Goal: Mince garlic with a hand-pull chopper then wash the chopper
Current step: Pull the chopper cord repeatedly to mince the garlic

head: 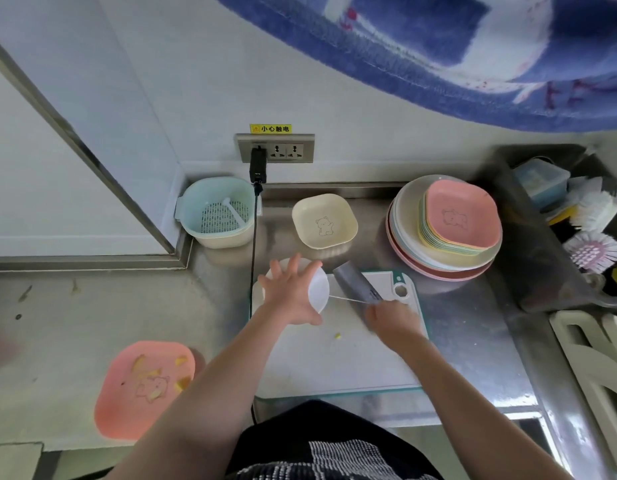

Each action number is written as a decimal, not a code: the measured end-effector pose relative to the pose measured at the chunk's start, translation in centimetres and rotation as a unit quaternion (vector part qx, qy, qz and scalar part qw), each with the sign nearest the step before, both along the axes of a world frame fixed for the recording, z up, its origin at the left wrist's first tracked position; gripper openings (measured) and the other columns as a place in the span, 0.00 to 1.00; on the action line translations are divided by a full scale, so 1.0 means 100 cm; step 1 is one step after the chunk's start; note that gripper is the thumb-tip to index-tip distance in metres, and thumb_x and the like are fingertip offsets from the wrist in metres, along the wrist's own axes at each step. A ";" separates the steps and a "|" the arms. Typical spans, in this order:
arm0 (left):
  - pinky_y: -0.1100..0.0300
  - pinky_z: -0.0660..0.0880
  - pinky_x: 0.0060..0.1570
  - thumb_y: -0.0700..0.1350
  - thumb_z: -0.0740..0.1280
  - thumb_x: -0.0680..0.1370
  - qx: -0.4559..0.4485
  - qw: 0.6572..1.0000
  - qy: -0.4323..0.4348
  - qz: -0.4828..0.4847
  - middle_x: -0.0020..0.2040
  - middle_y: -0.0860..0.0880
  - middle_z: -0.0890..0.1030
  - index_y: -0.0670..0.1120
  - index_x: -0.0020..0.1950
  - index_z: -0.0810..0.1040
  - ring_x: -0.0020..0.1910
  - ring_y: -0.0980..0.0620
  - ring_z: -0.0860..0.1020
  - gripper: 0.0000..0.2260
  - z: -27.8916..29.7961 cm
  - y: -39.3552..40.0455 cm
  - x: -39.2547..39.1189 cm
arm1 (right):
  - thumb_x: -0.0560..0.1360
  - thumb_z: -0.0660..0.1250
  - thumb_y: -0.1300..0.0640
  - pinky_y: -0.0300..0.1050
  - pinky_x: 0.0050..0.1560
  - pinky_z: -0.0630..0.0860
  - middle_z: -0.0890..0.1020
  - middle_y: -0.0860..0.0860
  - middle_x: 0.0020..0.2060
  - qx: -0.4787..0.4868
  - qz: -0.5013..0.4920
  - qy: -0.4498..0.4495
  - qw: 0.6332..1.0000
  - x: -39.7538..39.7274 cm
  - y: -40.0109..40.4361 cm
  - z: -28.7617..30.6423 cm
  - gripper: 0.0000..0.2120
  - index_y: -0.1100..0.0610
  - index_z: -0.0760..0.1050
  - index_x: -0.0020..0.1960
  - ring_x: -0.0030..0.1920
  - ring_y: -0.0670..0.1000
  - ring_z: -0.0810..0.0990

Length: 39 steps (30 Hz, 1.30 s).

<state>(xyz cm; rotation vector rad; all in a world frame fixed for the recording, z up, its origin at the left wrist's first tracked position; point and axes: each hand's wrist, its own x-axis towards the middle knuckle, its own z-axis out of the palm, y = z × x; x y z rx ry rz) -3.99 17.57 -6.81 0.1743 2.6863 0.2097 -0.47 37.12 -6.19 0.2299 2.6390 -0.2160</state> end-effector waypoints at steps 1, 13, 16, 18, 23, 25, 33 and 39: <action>0.39 0.61 0.63 0.57 0.75 0.58 -0.001 1.000 -0.001 0.001 0.74 0.52 0.50 0.63 0.72 0.51 0.69 0.35 0.52 0.48 0.000 0.000 0.000 | 0.80 0.51 0.51 0.47 0.50 0.73 0.81 0.60 0.53 0.017 -0.011 0.003 1.000 0.002 0.005 0.002 0.20 0.61 0.78 0.55 0.54 0.60 0.78; 0.36 0.59 0.65 0.55 0.76 0.58 0.010 1.000 -0.015 -0.018 0.75 0.52 0.49 0.63 0.72 0.52 0.71 0.33 0.50 0.49 0.002 -0.002 0.002 | 0.81 0.51 0.51 0.47 0.46 0.71 0.81 0.60 0.50 -0.031 -0.003 0.004 0.999 0.002 -0.012 -0.001 0.19 0.60 0.77 0.53 0.52 0.60 0.79; 0.36 0.59 0.65 0.56 0.76 0.58 0.005 1.000 -0.011 -0.015 0.75 0.52 0.49 0.63 0.72 0.52 0.70 0.34 0.51 0.48 0.002 -0.001 0.001 | 0.81 0.51 0.50 0.48 0.52 0.73 0.80 0.61 0.55 0.008 -0.073 0.010 0.997 0.008 0.018 0.003 0.21 0.62 0.77 0.56 0.55 0.61 0.78; 0.36 0.59 0.64 0.56 0.76 0.58 -0.003 1.000 -0.014 -0.021 0.75 0.51 0.49 0.62 0.72 0.51 0.70 0.34 0.51 0.49 0.002 0.000 0.000 | 0.81 0.50 0.50 0.47 0.47 0.72 0.81 0.61 0.51 -0.023 -0.032 0.036 0.999 0.002 0.001 0.003 0.21 0.62 0.78 0.51 0.51 0.61 0.79; 0.37 0.62 0.63 0.56 0.75 0.59 0.002 1.000 -0.005 -0.017 0.74 0.50 0.50 0.62 0.72 0.53 0.69 0.34 0.53 0.47 0.003 0.000 0.000 | 0.81 0.49 0.47 0.45 0.40 0.65 0.80 0.60 0.45 -0.106 0.102 0.015 0.989 -0.005 -0.065 0.008 0.23 0.61 0.77 0.46 0.47 0.59 0.77; 0.36 0.61 0.64 0.56 0.75 0.59 0.005 1.000 -0.010 -0.017 0.74 0.51 0.50 0.62 0.72 0.52 0.69 0.34 0.53 0.48 0.004 -0.001 0.001 | 0.81 0.51 0.49 0.46 0.42 0.68 0.80 0.61 0.48 -0.087 0.059 0.017 0.994 -0.005 -0.041 0.004 0.21 0.62 0.76 0.48 0.49 0.61 0.78; 0.36 0.61 0.63 0.56 0.76 0.58 0.003 1.000 -0.007 -0.019 0.73 0.51 0.51 0.62 0.71 0.53 0.69 0.35 0.53 0.48 0.002 0.000 0.000 | 0.81 0.51 0.52 0.48 0.46 0.71 0.81 0.62 0.50 -0.062 -0.014 0.022 0.998 -0.001 -0.014 0.010 0.21 0.63 0.78 0.51 0.51 0.61 0.79; 0.36 0.62 0.63 0.55 0.75 0.58 0.004 1.000 -0.010 -0.018 0.74 0.51 0.50 0.62 0.72 0.52 0.69 0.35 0.53 0.48 0.002 -0.003 0.000 | 0.81 0.50 0.49 0.46 0.42 0.67 0.80 0.61 0.49 -0.085 0.064 0.012 0.994 -0.006 -0.044 0.007 0.22 0.62 0.77 0.51 0.50 0.60 0.78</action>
